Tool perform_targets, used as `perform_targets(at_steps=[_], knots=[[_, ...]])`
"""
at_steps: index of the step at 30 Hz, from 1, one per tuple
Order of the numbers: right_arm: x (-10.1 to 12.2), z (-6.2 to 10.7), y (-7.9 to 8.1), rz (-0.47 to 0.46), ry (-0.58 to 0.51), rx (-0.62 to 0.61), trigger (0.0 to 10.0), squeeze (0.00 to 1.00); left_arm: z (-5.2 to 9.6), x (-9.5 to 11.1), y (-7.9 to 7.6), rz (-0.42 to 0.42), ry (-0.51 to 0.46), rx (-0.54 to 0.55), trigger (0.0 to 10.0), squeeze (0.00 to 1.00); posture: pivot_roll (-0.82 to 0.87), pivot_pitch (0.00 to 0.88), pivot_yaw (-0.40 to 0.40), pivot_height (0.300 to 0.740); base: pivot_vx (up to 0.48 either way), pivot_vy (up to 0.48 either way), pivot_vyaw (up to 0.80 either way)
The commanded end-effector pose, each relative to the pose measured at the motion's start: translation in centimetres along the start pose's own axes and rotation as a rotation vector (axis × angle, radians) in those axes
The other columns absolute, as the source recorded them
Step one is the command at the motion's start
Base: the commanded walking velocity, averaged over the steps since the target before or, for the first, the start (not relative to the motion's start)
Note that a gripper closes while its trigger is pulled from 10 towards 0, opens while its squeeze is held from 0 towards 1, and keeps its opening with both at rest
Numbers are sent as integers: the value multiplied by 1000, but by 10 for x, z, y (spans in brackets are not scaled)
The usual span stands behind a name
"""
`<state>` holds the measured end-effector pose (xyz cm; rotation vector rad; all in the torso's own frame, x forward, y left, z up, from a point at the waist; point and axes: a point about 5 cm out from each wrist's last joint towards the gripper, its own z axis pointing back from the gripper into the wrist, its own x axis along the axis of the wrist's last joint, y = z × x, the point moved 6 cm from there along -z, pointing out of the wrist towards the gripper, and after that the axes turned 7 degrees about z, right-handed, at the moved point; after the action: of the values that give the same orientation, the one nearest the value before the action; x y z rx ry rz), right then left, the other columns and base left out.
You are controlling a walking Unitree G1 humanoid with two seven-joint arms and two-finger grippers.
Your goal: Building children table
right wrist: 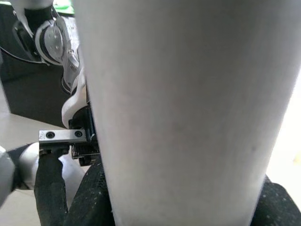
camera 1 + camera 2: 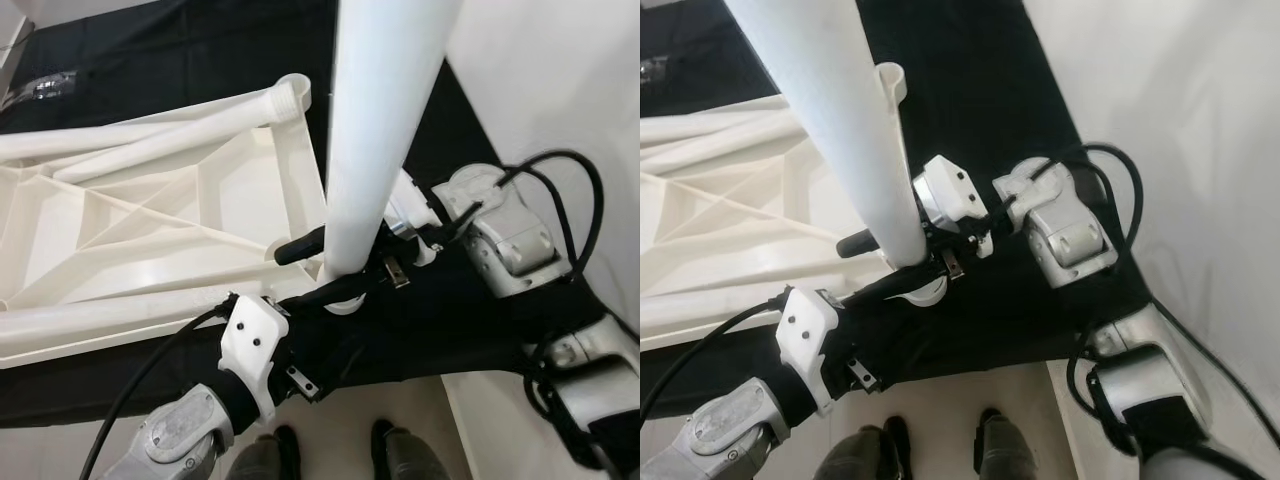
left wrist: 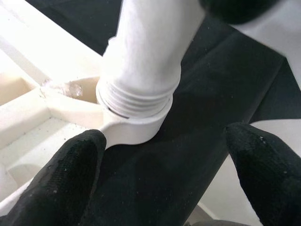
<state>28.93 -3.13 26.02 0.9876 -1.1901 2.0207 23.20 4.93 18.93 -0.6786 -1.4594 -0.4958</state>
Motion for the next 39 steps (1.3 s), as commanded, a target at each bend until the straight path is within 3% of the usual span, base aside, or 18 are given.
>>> perform_targets(at_steps=[1,5,11,16,21,23,24,25,26,27,28,30,31,32,34,38,39], knots=[[-44,-10,20,-239,49,85,10000,0,6,-6,-3,-10,37,-5,10000,0,4,355,80,740,0,0,0],[-40,-16,4,-246,10,75,10000,0,9,-6,-6,-12,44,-4,10000,0,23,361,78,740,0,0,0],[-36,-19,-7,-245,-30,53,10000,0,12,-6,-5,-16,52,5,10000,0,28,365,78,740,0,0,0],[-37,-20,-10,-241,-40,33,10000,0,13,-6,-4,-20,53,9,10000,0,27,367,77,740,0,0,0],[-47,-17,0,-234,-35,6,10000,0,12,-5,-1,-31,51,19,10000,0,13,367,74,740,0,0,0],[-68,-16,10,-256,73,-112,10000,0,11,-5,3,-42,46,28,10000,0,-9,363,58,740,0,0,0],[-68,-16,10,-256,73,-112,10000,0,11,-5,3,-42,46,28,10000,0,-9,363,58,740,0,0,0],[-82,-21,14,-324,169,-211,10000,0,11,-4,4,-49,44,32,10000,0,-13,357,31,740,0,0,0],[-96,-32,12,-427,239,-466,10000,0,11,-3,6,-59,38,41,10000,0,-14,344,15,740,0,0,0],[-96,-32,12,-427,239,-466,10000,0,11,-3,6,-59,38,41,10000,0,-14,344,15,740,0,0,0],[-104,-33,14,-501,297,-647,10000,0,12,-2,7,-64,35,47,10000,0,-14,341,14,740,0,0,0],[-104,-33,14,-501,297,-647,10000,0,12,-2,7,-64,35,47,10000,0,-14,341,14,740,0,0,0],[-107,-38,19,-595,283,-795,10000,0,11,3,13,-72,18,66,10000,0,-32,345,34,740,0,0,0],[-107,-38,19,-595,283,-795,10000,0,11,3,13,-72,18,66,10000,0,-32,345,34,740,0,0,0],[-110,-32,7,-635,231,-970,10000,0,8,9,23,-92,0,83,10000,0,-30,313,39,740,0,0,0],[-111,-31,2,-640,212,-1011,10000,0,8,10,25,-101,-3,83,10000,0,-30,313,39,740,0,0,0],[-112,-31,-3,-630,193,-1043,10000,0,7,12,29,-118,-6,90,10000,0,-20,275,38,740,0,0,0]])
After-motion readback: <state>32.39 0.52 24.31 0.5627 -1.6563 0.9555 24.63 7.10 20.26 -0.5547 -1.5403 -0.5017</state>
